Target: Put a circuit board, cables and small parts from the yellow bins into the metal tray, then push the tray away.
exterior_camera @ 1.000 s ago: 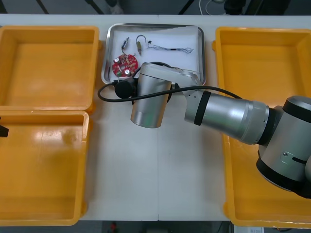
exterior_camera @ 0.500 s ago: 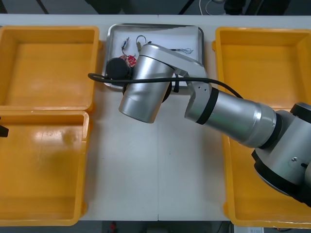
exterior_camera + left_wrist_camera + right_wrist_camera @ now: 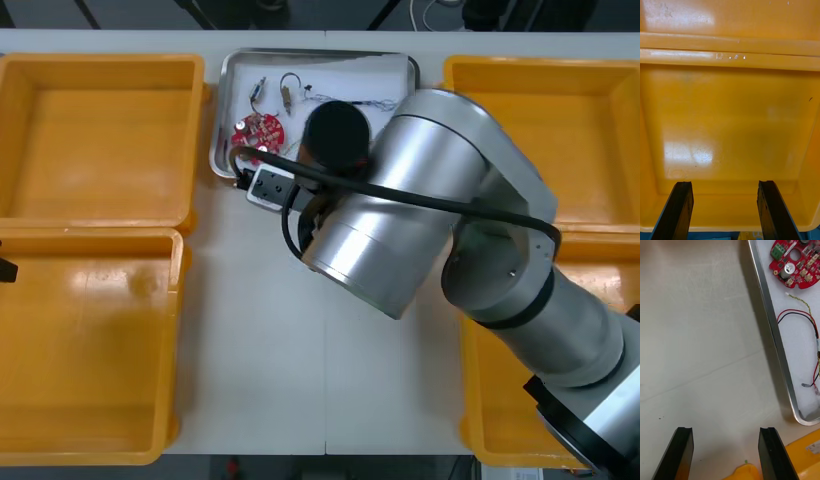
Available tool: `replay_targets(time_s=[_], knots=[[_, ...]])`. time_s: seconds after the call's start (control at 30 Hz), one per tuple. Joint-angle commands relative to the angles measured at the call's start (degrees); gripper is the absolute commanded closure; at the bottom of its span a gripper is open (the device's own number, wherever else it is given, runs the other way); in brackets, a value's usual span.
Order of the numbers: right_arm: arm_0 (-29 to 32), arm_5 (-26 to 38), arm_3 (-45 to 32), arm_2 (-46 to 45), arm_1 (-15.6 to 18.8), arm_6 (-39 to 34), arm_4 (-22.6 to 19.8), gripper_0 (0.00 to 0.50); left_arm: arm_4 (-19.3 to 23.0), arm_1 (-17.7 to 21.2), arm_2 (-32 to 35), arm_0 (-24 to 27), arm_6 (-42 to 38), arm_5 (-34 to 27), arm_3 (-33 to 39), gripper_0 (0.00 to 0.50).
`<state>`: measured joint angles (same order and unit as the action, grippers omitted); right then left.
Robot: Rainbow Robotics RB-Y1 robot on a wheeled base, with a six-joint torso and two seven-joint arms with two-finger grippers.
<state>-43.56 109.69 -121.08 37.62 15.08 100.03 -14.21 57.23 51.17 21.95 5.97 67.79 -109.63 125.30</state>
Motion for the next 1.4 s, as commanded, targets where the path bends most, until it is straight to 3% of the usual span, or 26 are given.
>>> replay_targets(time_s=[0.03,0.27,0.8,1.23,1.4], knots=[[6.47,0.31,-9.87,-4.75,1.97,-2.12,-0.38,0.000,-0.54,-0.63,1.69,-0.60,6.39,-0.37,1.44,0.000],[14.02,0.31,-17.61,-13.18,4.52,-3.79,-1.52,0.000,-0.54,-0.63,1.69,-0.60,6.39,-0.37,1.44,0.000],[25.54,0.31,-19.28,-36.91,6.63,-10.82,-6.36,0.000,-0.54,-0.63,1.69,-0.60,6.39,-0.37,1.44,0.000],[36.17,0.31,-19.28,-50.27,14.98,-18.11,-18.22,0.000,-0.54,-0.63,1.69,-0.60,6.39,-0.37,1.44,0.000],[39.69,0.31,-19.28,-54.84,15.86,-18.82,-22.71,0.000,-0.54,-0.63,1.69,-0.60,6.39,-0.37,1.44,0.000]])
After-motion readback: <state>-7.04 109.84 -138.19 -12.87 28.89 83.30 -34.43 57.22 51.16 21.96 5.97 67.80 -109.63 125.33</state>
